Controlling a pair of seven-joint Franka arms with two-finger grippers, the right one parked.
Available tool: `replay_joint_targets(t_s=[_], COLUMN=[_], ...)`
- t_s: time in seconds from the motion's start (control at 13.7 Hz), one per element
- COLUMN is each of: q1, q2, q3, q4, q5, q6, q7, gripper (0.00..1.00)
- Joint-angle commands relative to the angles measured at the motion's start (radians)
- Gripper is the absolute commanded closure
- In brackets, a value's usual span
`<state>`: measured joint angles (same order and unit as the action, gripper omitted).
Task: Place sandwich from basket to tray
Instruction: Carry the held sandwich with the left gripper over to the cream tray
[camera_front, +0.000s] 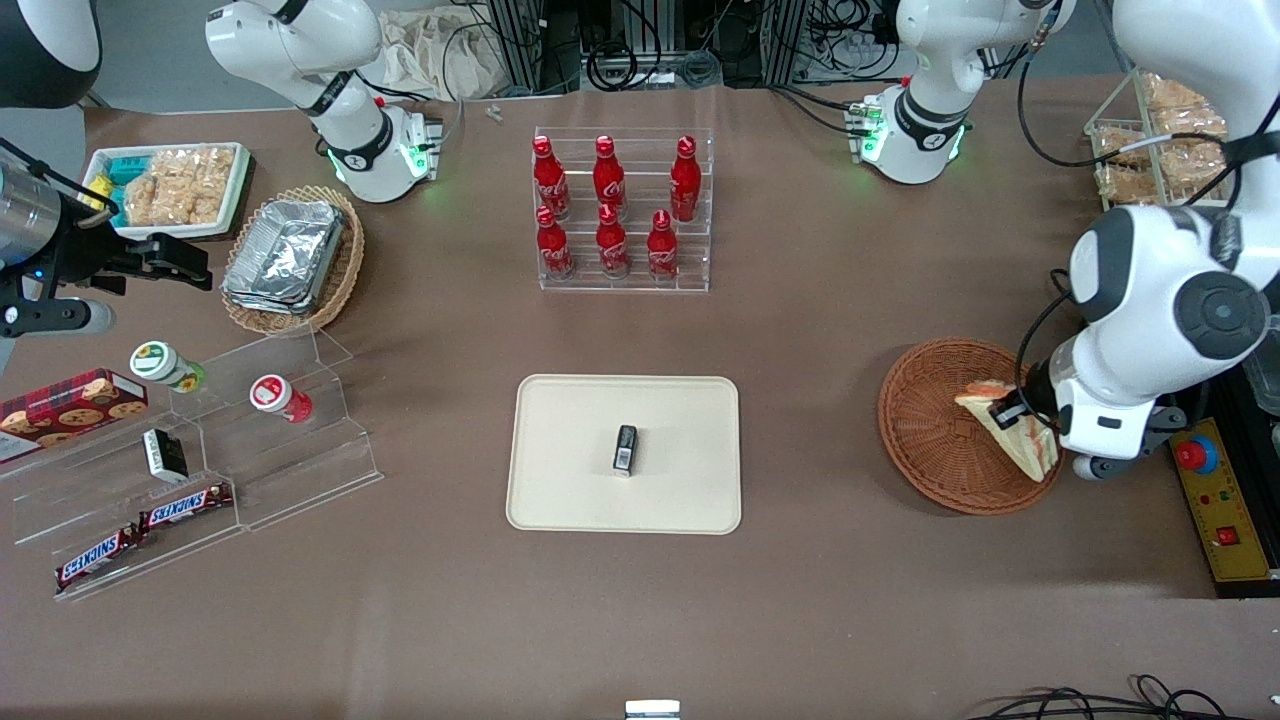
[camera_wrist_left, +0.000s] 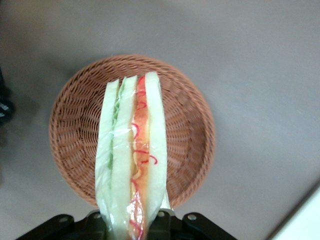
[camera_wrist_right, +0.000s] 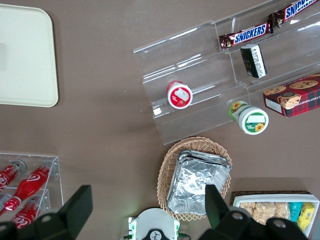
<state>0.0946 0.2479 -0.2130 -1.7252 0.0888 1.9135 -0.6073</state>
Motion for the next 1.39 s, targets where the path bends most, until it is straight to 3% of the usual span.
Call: replay_joint_targets(t_s=[0.0,0.29,0.73,1.32], q1=[-0.007,-0.137,-0.375,-0.472], q2=[0.022,0.073,0.384,0.574], q3=[-0.072,-0.147,-0.146,-0.143], q4=[0.160,0.208,0.432,0.420], q5=[0.020,0.063,0.066,0.151], q6=[-0.137,-0.154,-0.076,0.162], q7=[0.102,0.136,-0.031,-0.155], gripper=[1.00,1.00,1.00,1.00])
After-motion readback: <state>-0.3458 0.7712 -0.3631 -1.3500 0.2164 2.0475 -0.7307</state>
